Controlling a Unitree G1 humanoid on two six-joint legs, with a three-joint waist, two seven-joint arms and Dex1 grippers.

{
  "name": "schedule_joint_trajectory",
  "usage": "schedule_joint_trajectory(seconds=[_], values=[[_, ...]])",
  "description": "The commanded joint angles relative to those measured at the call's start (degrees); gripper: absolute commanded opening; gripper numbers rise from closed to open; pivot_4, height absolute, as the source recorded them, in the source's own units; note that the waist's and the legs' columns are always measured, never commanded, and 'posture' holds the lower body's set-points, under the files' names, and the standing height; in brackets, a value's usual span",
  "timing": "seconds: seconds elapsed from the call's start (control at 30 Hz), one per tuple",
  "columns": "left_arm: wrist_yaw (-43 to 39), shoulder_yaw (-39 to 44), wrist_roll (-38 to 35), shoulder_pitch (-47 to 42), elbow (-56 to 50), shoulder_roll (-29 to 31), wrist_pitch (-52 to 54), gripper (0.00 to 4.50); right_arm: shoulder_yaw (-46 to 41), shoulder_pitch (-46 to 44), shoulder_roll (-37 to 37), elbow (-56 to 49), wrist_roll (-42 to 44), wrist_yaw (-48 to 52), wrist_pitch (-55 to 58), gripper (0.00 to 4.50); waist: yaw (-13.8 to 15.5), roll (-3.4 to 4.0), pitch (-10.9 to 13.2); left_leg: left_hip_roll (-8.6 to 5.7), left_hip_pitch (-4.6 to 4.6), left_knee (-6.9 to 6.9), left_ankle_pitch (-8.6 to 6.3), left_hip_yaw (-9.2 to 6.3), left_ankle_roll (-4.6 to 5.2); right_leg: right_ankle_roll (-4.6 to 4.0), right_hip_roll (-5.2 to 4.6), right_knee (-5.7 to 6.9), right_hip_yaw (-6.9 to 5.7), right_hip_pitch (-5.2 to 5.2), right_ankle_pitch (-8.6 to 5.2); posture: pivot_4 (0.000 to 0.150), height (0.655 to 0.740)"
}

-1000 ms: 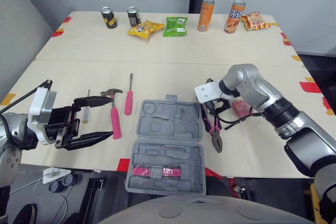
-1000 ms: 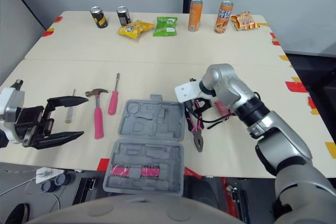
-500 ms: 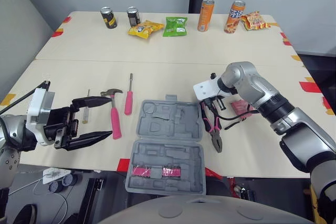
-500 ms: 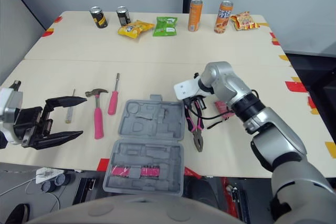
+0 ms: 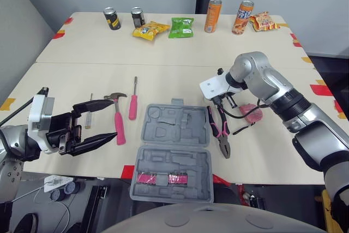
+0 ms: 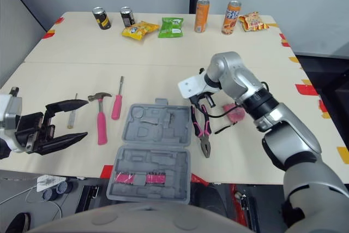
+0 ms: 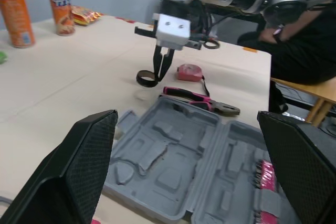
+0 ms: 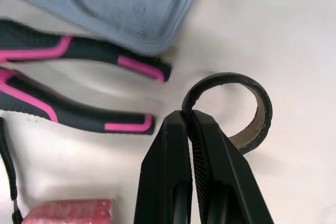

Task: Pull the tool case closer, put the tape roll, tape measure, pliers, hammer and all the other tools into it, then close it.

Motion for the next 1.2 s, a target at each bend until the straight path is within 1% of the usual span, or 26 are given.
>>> schedule_joint_trajectory(seconds=[0.03,0.1,0.23,0.43,0.73,0.83,1.2], values=[[2.13,2.2,-0.05,1.43,-1.58,-1.5,-1.11,4.5,1.02,-3.45,3.05,-4.44,0.71,3.37,2.92,0.02,-0.2,0.0,0.0,0.0,0.0,0.0,0.0,0.03,0.0,0.0,0.0,0.01,0.03,-0.02,0.0,0.15,0.7385],[2.91,2.28,0.07,2.01,-1.93,-2.08,-1.35,4.5,1.63,-4.47,4.87,-4.75,0.92,3.07,4.15,0.02,-0.38,0.0,0.0,0.01,0.02,0.0,0.0,0.03,0.0,0.0,0.02,0.03,0.04,-0.04,0.0,0.15,0.7385],[5.05,3.71,0.23,4.33,-2.69,-3.52,-2.09,4.5,5.04,-6.7,12.45,-4.03,0.82,1.54,6.27,0.02,-0.5,-0.01,0.0,0.02,0.01,0.01,0.0,0.03,0.0,-0.01,0.02,0.05,0.04,-0.07,0.0,0.15,0.7385],[5.08,5.63,0.65,7.09,-1.78,-3.21,-2.95,4.5,8.29,-7.95,18.83,-1.27,0.47,-0.06,7.07,0.02,-0.06,-0.08,0.0,0.01,-0.02,0.03,0.0,0.02,-0.01,0.0,-0.02,0.05,0.0,-0.08,0.0,0.15,0.7385],[4.92,6.49,1.19,7.76,-0.5,-2.68,-2.77,4.5,11.57,-9.38,25.4,5.36,-0.44,-3.57,5.51,0.02,-0.54,-0.09,0.0,0.02,0.02,0.03,0.0,0.03,-0.04,-0.01,-0.01,0.03,0.01,-0.12,0.0,0.15,0.7385],[4.8,6.8,1.34,8.1,-0.04,-2.59,-2.72,4.5,12.31,-9.55,27.51,9.11,-1.32,-5.98,4.12,0.02,-0.56,-0.09,0.0,0.02,0.02,0.03,0.0,0.04,-0.05,-0.01,-0.01,0.08,0.02,-0.13,0.0,0.15,0.7385],[2.79,8.92,0.95,9.36,4.14,-3.01,-3.1,4.5,12.9,-9.43,31.65,19.31,-2.89,-12.08,-0.45,0.02,-0.68,-0.1,-0.01,0.02,0.02,0.03,0.01,0.06,-0.07,-0.01,0.0,0.07,0.03,-0.16,0.0,0.15,0.7385]])
